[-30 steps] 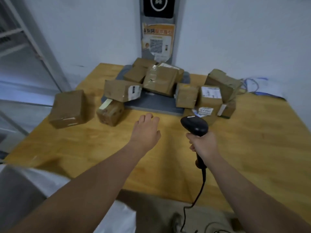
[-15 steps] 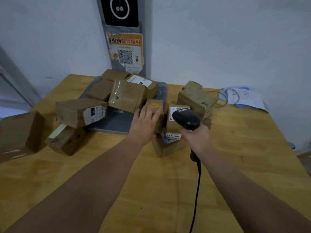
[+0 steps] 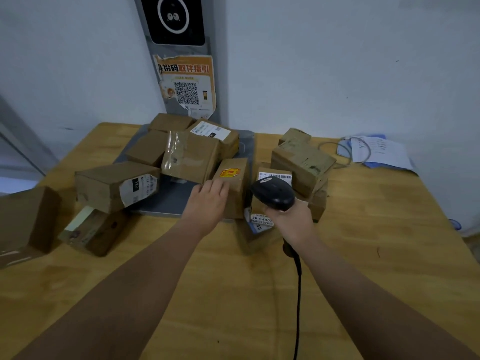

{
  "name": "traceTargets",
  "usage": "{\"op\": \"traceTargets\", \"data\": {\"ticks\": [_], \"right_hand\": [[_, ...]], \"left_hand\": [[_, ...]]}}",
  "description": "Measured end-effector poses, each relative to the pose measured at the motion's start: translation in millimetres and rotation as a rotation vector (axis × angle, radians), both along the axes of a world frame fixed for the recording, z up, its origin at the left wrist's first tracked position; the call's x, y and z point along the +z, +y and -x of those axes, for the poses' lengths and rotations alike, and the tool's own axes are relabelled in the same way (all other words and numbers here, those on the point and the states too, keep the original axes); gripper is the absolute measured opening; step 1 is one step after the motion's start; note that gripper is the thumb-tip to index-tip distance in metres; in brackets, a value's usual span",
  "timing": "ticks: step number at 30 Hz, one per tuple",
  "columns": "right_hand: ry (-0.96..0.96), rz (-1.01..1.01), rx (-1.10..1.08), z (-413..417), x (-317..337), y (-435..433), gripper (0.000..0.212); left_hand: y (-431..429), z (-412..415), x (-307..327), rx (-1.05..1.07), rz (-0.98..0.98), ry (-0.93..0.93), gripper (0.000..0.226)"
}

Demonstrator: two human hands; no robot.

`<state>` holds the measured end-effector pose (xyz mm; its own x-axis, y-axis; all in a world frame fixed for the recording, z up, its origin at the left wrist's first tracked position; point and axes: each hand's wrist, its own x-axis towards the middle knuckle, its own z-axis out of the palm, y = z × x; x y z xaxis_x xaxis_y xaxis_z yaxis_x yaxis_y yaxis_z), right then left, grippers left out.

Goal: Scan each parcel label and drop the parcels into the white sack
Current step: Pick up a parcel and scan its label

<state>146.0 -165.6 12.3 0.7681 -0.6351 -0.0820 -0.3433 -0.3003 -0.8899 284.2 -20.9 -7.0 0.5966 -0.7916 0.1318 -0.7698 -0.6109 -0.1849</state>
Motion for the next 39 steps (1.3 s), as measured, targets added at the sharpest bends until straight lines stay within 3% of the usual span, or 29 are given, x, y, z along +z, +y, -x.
{"op": "traceTargets", "data": {"ticks": [3,7,15,21,24,27,29,31,33,36,39], "right_hand": [[0.027,0.034,0.013,-4,0,4,0.012],[0.041,0.087,-0.021,-8,-3,8,0.022],[0.066,0.113,-0.127,-11,-5,-2,0.017],[0.059,0.124,-0.156,-11,-11,-4,0.019],[0.028,0.110,-0.141,-10,-10,-3,0.015],[0.018,0.077,-0.102,-13,-3,-1,0.018],[-0.008,0.069,-0.090,-14,4,3,0.022],[-0.106,0.037,-0.106,-12,11,11,0.020],[-0.238,-0.128,-0.124,-10,19,23,0.011],[-0.375,-0.466,-0.092,-6,26,44,0.013],[-0.481,-0.627,-0.010,-3,24,64,0.035]], "left_hand": [[10,4,1,0.102,0.092,0.229,0.073],[4,8,3,0.361,0.370,0.616,0.080],[-38,-1,6,0.593,0.357,0.566,0.098],[-39,-5,7,0.627,0.472,0.646,0.077],[-4,3,5,0.641,0.673,0.681,0.067],[42,25,3,0.666,1.020,0.836,0.049],[60,35,4,0.710,1.228,1.014,0.036],[70,39,8,0.744,1.459,1.314,0.028],[75,41,14,0.706,1.671,1.656,0.029],[80,48,18,0.604,1.781,1.974,0.051],[77,57,21,0.579,1.739,2.145,0.065]]}}
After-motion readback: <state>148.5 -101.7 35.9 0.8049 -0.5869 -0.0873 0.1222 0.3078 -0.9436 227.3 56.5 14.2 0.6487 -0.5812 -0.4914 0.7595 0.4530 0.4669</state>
